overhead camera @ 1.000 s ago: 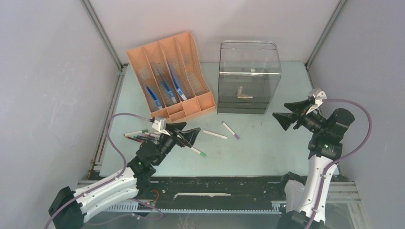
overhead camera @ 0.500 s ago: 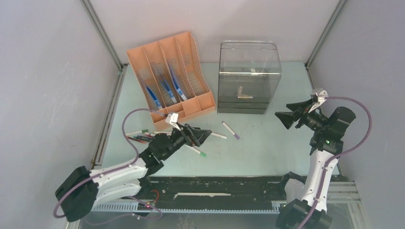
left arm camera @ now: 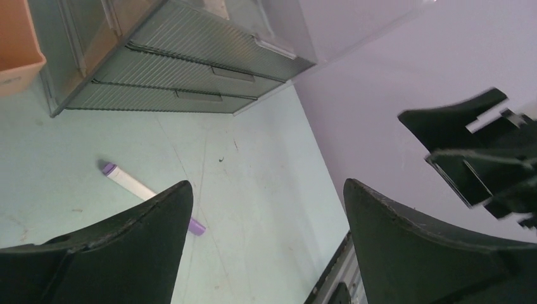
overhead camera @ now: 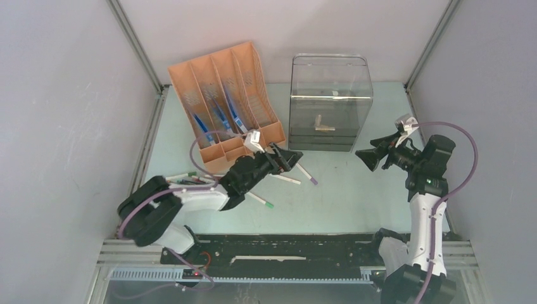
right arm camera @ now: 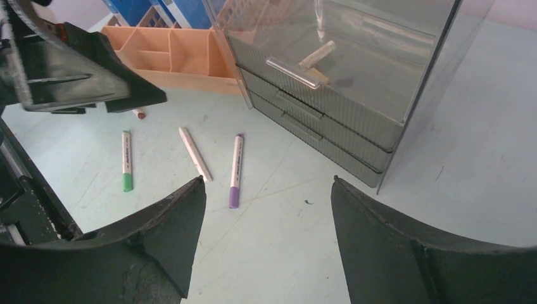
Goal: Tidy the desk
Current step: Open the drawer in the storage box.
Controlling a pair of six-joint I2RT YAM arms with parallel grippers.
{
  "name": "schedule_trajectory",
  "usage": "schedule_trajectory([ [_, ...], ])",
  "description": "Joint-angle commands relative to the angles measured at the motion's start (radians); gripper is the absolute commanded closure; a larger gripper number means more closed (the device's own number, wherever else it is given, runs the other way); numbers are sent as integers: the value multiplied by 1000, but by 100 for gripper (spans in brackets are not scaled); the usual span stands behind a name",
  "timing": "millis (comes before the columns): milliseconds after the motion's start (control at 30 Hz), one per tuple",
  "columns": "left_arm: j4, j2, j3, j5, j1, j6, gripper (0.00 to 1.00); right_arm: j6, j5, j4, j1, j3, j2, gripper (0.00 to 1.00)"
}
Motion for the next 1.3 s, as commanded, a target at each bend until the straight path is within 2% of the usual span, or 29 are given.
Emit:
schedule_trajectory([
  [0, 71, 149, 118, -79, -22, -105, 8, -43, 41, -18, 17, 50, 3, 21],
  [167, 78, 315, 263, -139, -42, -153, 15, -17, 36, -9, 21, 50, 5, 20],
  [400, 74, 553, 443, -236, -51, -313, 27, -19, 46, -5, 36, 50, -15, 20],
  [633, 69, 627, 501, -372, -61, -360, 37, -14, 45, 1, 54, 50, -38, 20],
  [900, 50, 703, 578, -380, -58, -402, 44, -29, 57, -21, 81, 60, -32, 20],
  [1167, 20, 752, 626, -352, -40, -444, 60, -49, 83, -28, 113, 60, -34, 19],
  [1267, 18, 761, 635, -344, -29, -452, 60, -52, 88, -28, 113, 61, -35, 19],
])
